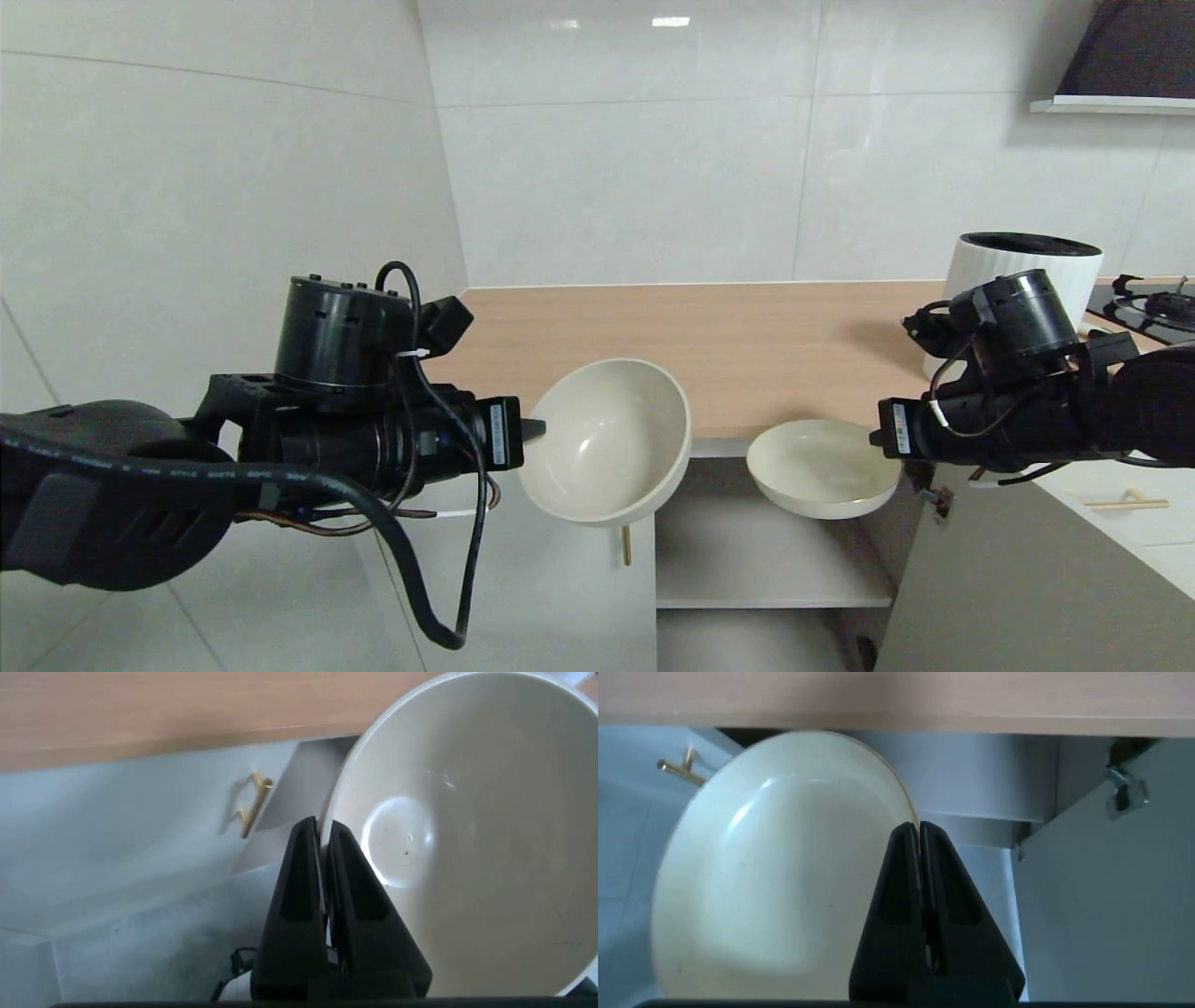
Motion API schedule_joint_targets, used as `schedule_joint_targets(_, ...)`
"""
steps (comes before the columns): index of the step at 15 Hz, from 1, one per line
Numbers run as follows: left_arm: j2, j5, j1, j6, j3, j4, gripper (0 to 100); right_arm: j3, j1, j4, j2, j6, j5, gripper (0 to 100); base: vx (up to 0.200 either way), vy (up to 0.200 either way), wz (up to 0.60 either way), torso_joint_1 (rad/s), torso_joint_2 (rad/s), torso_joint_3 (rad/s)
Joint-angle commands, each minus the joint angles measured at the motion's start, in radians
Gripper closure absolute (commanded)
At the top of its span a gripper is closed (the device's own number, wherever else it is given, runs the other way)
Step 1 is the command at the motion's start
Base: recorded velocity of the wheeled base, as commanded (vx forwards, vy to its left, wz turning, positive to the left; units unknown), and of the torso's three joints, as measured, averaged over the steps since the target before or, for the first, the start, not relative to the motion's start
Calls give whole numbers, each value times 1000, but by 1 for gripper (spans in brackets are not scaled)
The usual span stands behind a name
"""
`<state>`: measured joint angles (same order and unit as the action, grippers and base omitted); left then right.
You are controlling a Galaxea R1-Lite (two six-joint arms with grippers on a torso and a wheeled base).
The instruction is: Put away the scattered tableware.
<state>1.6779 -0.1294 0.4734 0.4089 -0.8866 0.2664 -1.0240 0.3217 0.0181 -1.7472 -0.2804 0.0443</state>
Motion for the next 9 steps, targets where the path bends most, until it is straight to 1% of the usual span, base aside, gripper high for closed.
schedule_joint_targets(1, 3, 1, -1, -4, 0, 1, 100, 2, 0, 2, -12, 1, -1, 100, 0, 0, 0, 0, 0, 0)
schedule_joint_targets(3, 3, 1, -1, -7, 8, -1, 100, 10, 4, 2, -9, 7, -4, 100, 0, 0, 0, 0, 0, 0)
schedule_joint_targets(4, 3, -1, -1, -32, 17, -1, 100, 24, 4, 0, -11, 40, -4, 100, 0, 0, 0, 0, 0, 0)
schedule_joint_targets(5, 3, -1, -1, -42, 20, -1, 100, 27, 4, 0, -12, 49, -6, 100, 0, 0, 0, -85, 217, 129)
schedule_joint_targets(9, 6, -1, -1, -45, 20, -1, 100, 28, 5, 0, -15, 50, -6, 100, 0, 0, 0, -158, 405, 239)
